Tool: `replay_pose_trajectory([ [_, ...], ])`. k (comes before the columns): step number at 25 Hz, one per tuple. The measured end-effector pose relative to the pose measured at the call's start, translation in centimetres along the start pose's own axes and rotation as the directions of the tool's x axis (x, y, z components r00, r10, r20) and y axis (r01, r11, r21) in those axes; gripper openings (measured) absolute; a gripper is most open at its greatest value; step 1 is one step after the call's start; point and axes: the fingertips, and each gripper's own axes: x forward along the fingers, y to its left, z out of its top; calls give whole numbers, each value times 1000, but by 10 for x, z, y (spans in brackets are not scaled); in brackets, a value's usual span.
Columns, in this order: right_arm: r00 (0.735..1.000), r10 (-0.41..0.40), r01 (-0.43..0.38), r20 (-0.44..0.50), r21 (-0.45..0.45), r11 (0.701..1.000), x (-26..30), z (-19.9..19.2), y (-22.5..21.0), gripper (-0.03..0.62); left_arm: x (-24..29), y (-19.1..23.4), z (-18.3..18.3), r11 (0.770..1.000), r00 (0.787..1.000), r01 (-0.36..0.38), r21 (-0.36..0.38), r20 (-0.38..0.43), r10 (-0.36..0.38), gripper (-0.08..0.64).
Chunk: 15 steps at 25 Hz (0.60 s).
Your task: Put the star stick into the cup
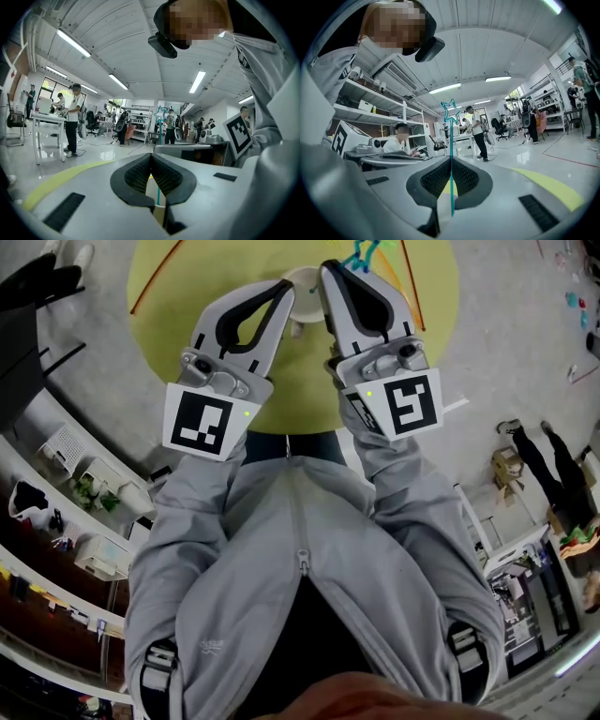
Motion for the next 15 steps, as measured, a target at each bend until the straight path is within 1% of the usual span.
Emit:
replay_pose_trajectory([
  [7,998,2,1,-62,58,998,4,-22,-1,35,0,-2,-8,1000,1000,3,-10,-13,-3,17],
  [15,986,-2,13,-165,66,998,9,-34,-2,37,0,-3,-4,1000,1000,3,-11,-13,-3,17],
])
